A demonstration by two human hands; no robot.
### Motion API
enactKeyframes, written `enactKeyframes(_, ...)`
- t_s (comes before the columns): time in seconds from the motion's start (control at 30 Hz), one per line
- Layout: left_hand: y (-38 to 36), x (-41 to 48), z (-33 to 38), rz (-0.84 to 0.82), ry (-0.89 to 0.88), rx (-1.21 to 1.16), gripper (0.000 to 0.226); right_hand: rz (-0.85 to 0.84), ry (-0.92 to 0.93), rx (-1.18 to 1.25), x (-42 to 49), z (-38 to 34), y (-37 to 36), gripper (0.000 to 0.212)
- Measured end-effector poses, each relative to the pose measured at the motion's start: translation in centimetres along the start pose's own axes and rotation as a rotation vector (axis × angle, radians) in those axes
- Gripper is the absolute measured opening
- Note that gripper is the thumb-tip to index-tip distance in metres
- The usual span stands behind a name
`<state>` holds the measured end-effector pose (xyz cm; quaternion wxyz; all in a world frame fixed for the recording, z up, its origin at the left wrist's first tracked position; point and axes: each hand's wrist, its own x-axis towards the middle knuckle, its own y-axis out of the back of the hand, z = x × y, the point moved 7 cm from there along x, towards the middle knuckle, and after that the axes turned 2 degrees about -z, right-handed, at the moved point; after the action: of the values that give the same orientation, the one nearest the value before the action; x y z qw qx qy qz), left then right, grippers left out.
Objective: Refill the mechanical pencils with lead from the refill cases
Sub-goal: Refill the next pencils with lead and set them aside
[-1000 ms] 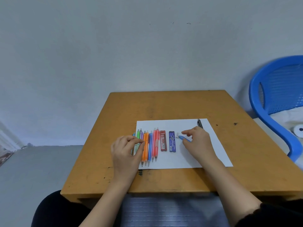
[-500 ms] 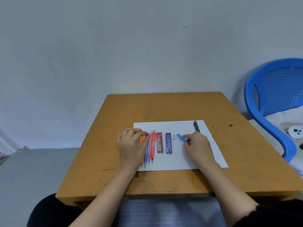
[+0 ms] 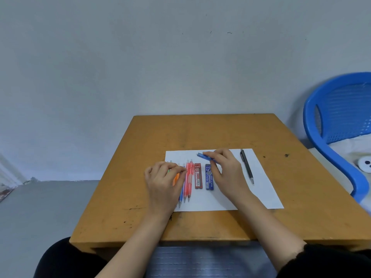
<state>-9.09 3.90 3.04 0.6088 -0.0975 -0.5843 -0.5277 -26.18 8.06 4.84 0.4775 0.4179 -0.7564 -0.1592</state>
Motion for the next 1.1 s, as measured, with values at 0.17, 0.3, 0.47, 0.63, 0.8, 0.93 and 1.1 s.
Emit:
enactKeyframes(0.17, 0.3, -0.1, 0.0, 0.019, -0.002, 0.039, 0.019, 0.033, 0.081, 0.010, -0.6, -0.9, -1.4, 0.034)
enactKeyframes(0.3, 0.3, -0.1, -0.2, 0.012, 0.019, 0.037, 0.023, 0.053, 0.110, -0.035, -0.9, -0.7, -1.5, 0.044)
enactKeyframes(0.47, 0.1, -0.3, -0.5, 0.009, 0.035, 0.034, 0.024, 0.096, 0.112, -0.068, -1.1, -0.2, -1.2, 0.053)
enactKeyframes(0.63, 0.2, -0.3, -0.4, 0.016, 0.033, 0.029, 0.022, 0.125, 0.099, -0.061, -1.2, 0.1, -1.0, 0.060)
enactKeyframes(0.8, 0.0, -0.4, -0.7, -0.001, 0.037, 0.016, 0.023, 0.109, 0.112, -0.072, -1.2, -0.2, -1.0, 0.051)
enactKeyframes(0.93, 0.2, -0.3, -0.4, 0.007, 0.023, 0.009, 0.024, 0.101, 0.106, -0.059, -1.2, -0.2, -1.0, 0.050)
enactKeyframes(1.1, 0.4, -0.2, -0.2, 0.014, 0.014, 0.001, 0.026, 0.087, 0.113, -0.045, -1.4, -0.3, -1.1, 0.052)
